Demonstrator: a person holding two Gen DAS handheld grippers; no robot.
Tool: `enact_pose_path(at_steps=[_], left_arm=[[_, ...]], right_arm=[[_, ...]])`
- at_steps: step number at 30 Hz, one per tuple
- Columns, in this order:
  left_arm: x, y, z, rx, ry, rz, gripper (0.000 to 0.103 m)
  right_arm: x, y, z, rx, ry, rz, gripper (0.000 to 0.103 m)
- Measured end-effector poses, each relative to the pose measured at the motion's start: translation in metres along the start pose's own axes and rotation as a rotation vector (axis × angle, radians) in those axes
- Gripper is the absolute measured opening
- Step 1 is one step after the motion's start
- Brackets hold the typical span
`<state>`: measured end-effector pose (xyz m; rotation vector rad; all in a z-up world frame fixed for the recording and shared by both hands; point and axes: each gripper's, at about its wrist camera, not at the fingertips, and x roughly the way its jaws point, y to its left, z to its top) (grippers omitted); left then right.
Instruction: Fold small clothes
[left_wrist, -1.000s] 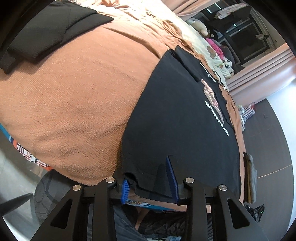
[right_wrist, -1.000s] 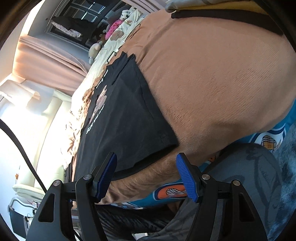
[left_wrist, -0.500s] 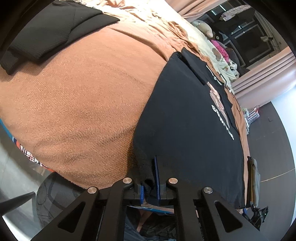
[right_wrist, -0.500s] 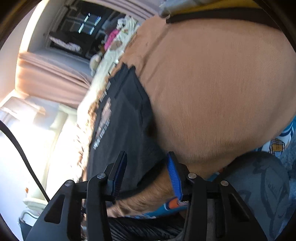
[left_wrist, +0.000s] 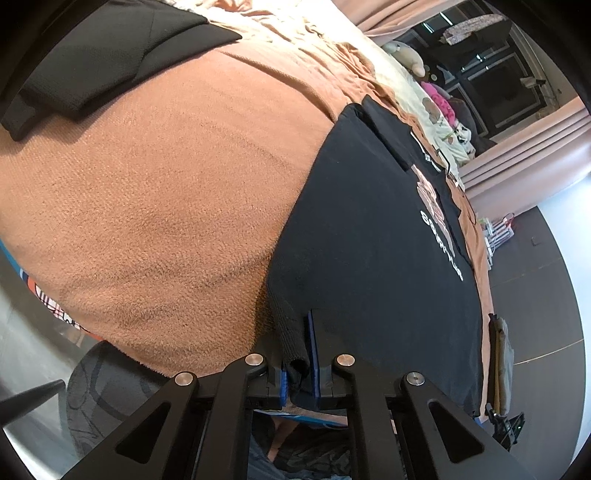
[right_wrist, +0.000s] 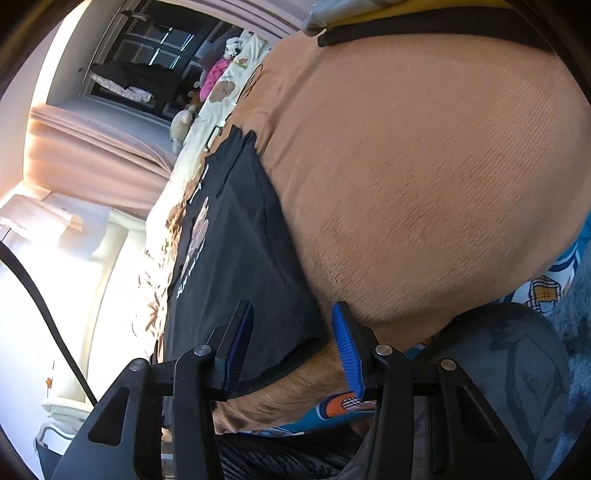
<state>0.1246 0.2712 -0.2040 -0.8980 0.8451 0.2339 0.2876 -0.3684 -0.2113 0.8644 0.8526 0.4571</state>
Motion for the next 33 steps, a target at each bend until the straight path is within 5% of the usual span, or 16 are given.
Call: enact_pose_path(at_steps=[5, 14, 18, 20, 26, 31, 33], left_arm=[[0.0, 0.001, 0.0, -0.007, 0.003, -0.005, 0.009], [0.003, 0.003, 0.002, -0.057, -0.008, -0.034, 0.009], [0.0, -0.002, 0.002, -0.051, -0.018, -0.044, 0.006], [-0.002, -0.003, 0.002, -0.056, -0.023, -0.053, 0.006], [-0.004, -0.002, 0.001, -0.063, -0.023, -0.054, 0.006], [-0.001, 0.004, -0.001, -0.088, -0.014, -0.061, 0.006], [-0.001, 0.005, -0.002, -0.091, -0.014, -0.064, 0.006]], right_arm=[[0.01, 0.003, -0.002, 0.007, 0.037, 0.036, 0.042], [0.023, 0.009, 0.005, 0.09, -0.076, 0.012, 0.042], [0.04, 0.026, -0.001, 0.09, -0.091, 0.007, 0.018], [0.045, 0.033, -0.005, 0.084, -0.098, 0.01, 0.018], [0.052, 0.045, -0.011, 0.013, -0.056, -0.144, 0.018], [0.057, 0.057, -0.014, -0.018, -0.055, -0.183, 0.032], [0.053, 0.064, -0.017, -0.053, -0.075, -0.166, 0.053]])
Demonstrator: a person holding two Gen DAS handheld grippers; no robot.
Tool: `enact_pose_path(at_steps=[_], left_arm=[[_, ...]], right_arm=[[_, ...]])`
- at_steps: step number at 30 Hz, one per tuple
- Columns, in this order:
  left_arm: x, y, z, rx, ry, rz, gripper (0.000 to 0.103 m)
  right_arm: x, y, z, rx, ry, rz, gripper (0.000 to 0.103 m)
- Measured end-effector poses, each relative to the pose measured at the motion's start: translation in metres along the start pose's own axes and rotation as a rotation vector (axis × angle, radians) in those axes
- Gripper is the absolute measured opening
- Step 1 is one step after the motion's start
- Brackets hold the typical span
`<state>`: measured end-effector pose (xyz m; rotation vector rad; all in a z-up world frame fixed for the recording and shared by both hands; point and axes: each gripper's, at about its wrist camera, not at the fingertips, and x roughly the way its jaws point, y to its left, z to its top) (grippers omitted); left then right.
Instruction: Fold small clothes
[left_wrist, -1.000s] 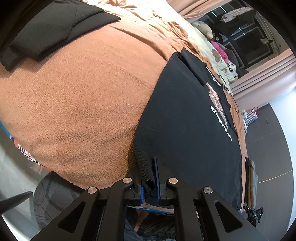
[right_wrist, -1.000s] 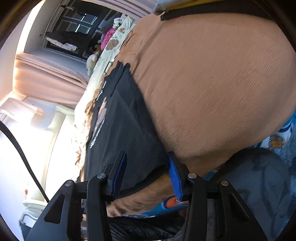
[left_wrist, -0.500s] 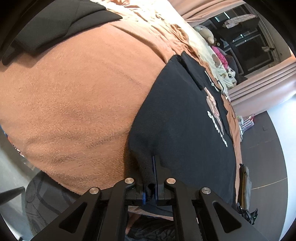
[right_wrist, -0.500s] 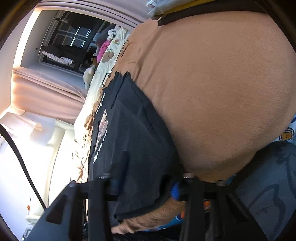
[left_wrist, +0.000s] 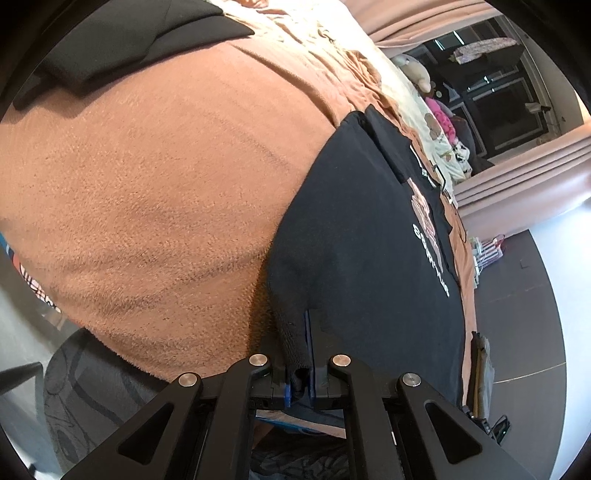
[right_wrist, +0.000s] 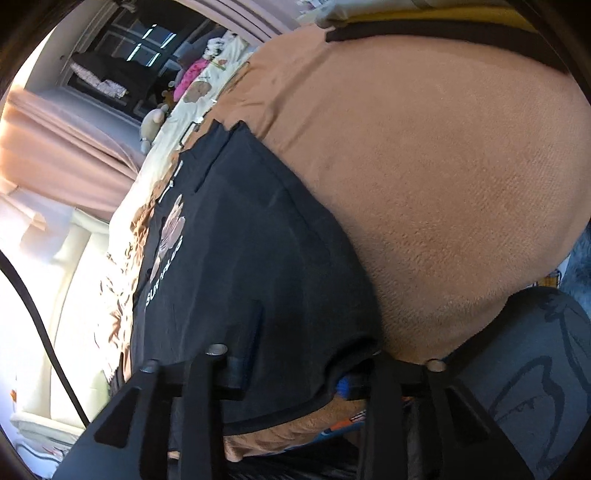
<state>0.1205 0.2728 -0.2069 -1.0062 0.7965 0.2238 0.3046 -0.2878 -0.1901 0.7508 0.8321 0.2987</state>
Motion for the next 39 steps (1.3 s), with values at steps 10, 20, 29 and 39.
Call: enact_pose_path(at_steps=[10, 20, 29, 39], left_arm=[[0.0, -0.001, 0.0, 0.009, -0.003, 0.002, 0.006], [-0.03, -0.002, 0.01, -0.021, -0.094, -0.111, 0.004], [-0.069, -0.03, 0.022, -0.034, -0.158, -0.233, 0.004], [-0.134, -0.062, 0.035, -0.014, -0.249, -0.368, 0.004]], right_arm=[[0.011, -0.041, -0.003, 0.124, -0.053, 0.085, 0.024], [-0.015, -0.044, -0.001, 0.138, -0.082, 0.109, 0.0], [-0.049, -0.017, 0.007, 0.06, -0.108, 0.207, 0.0], [-0.101, -0.005, 0.019, 0.05, -0.162, 0.347, 0.0]])
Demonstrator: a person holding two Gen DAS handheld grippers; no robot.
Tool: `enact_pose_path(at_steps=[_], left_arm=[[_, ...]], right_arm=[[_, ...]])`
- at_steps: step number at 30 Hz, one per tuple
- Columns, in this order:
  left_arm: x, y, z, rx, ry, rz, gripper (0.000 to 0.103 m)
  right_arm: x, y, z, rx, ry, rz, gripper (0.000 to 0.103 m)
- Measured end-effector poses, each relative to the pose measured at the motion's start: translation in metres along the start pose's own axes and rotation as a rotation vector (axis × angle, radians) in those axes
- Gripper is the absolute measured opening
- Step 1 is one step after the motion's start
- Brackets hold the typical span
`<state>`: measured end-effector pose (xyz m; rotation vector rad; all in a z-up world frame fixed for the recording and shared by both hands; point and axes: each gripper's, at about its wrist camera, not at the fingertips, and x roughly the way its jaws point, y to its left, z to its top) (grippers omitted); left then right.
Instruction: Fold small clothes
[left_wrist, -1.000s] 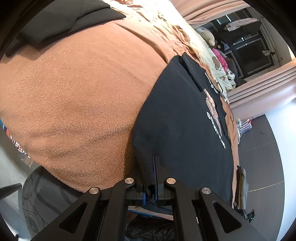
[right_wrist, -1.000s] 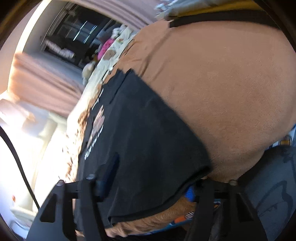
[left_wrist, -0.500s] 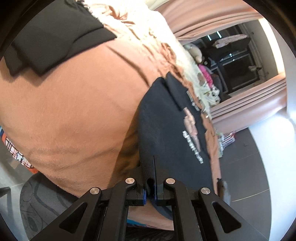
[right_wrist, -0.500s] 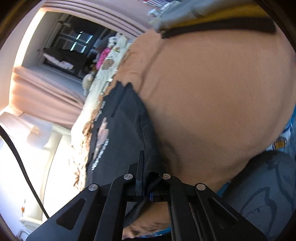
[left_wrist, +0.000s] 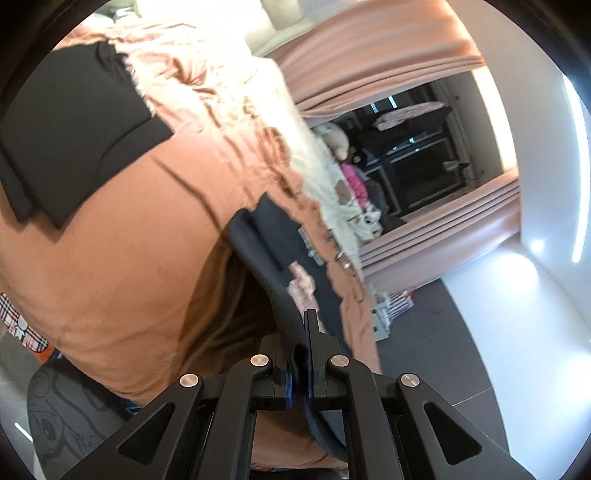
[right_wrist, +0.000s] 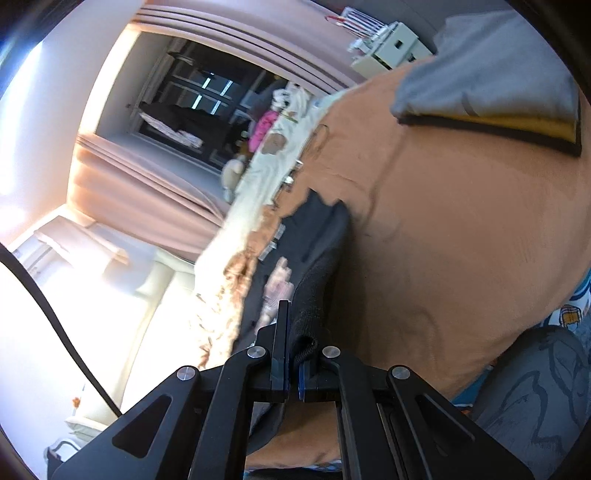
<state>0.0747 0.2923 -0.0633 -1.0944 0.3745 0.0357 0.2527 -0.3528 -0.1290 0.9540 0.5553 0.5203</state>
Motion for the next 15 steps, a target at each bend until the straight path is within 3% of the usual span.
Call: enact_pose_path(at_steps=[15], left_arm=[[-0.085, -0.08, 0.01, 0.08, -0.107, -0.183, 0.004]], right_arm=[[-0.063, 0.033, 0.015, -0.064, -0.088, 0.179, 0.0]])
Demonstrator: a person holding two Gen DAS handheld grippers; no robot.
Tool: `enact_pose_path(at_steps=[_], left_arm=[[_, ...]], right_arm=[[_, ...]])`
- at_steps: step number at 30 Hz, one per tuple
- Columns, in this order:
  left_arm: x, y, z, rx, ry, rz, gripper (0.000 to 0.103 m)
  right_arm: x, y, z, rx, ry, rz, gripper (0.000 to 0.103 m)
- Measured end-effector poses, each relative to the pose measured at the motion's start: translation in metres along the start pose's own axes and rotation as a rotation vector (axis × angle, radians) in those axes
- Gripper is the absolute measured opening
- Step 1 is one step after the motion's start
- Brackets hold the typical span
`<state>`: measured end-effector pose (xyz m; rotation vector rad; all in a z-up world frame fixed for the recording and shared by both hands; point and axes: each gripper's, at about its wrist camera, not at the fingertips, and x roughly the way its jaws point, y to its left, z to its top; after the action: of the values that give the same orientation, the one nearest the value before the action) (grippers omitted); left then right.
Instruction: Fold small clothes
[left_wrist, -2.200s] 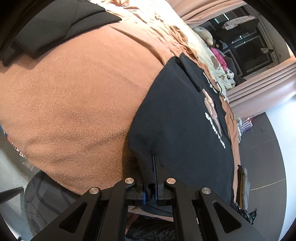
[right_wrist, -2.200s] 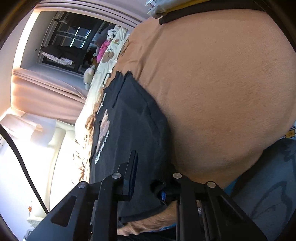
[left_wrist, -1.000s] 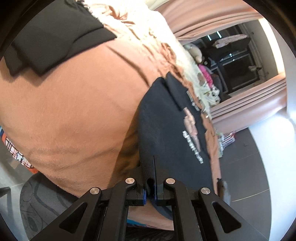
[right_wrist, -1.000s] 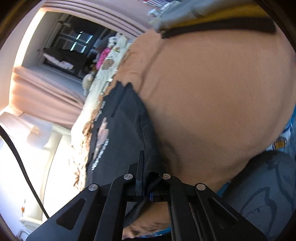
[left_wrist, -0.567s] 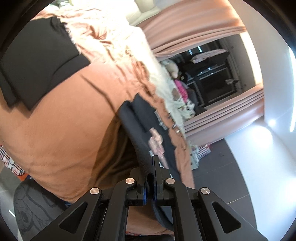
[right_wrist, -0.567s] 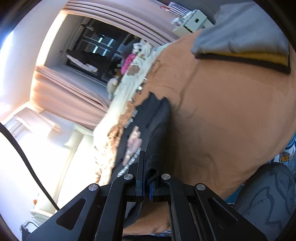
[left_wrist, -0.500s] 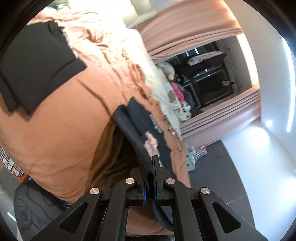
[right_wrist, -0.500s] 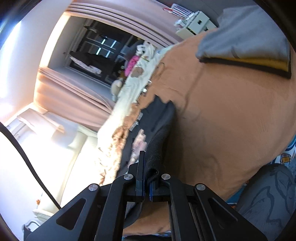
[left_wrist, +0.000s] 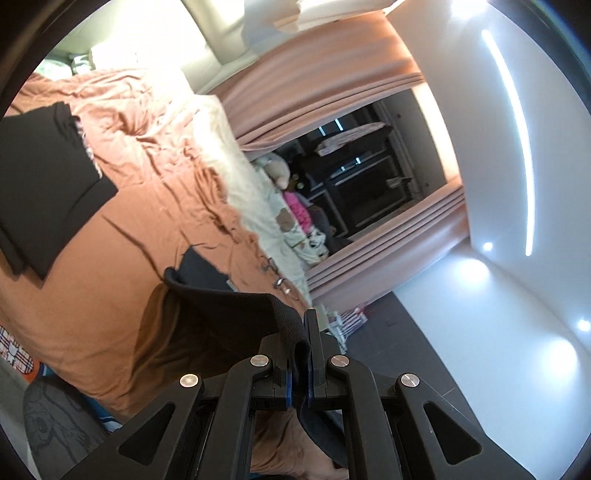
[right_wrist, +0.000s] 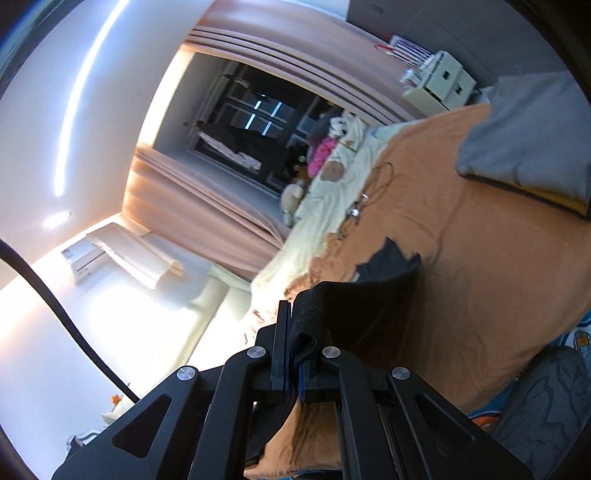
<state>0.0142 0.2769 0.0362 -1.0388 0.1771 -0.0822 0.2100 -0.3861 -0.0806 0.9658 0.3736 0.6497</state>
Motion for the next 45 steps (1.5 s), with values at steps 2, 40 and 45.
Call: enact_pose_path(at_steps=[2, 40, 45], left_arm=[[-0.009, -0.007, 0.0, 0.007, -0.017, -0.026, 0.004], [0.092, 0.014, 0.039, 0.033, 0.029, 0.086, 0.004], [0.128, 0.027, 0.048, 0.029, 0.047, 0.126, 0.004]], right_arm=[[0.002, -0.004, 0.002, -0.002, -0.005, 0.013, 0.0], [0.17, -0.072, 0.055, 0.02, 0.005, -0.054, 0.0], [0.194, -0.076, 0.063, 0.022, 0.029, -0.09, 0.0]])
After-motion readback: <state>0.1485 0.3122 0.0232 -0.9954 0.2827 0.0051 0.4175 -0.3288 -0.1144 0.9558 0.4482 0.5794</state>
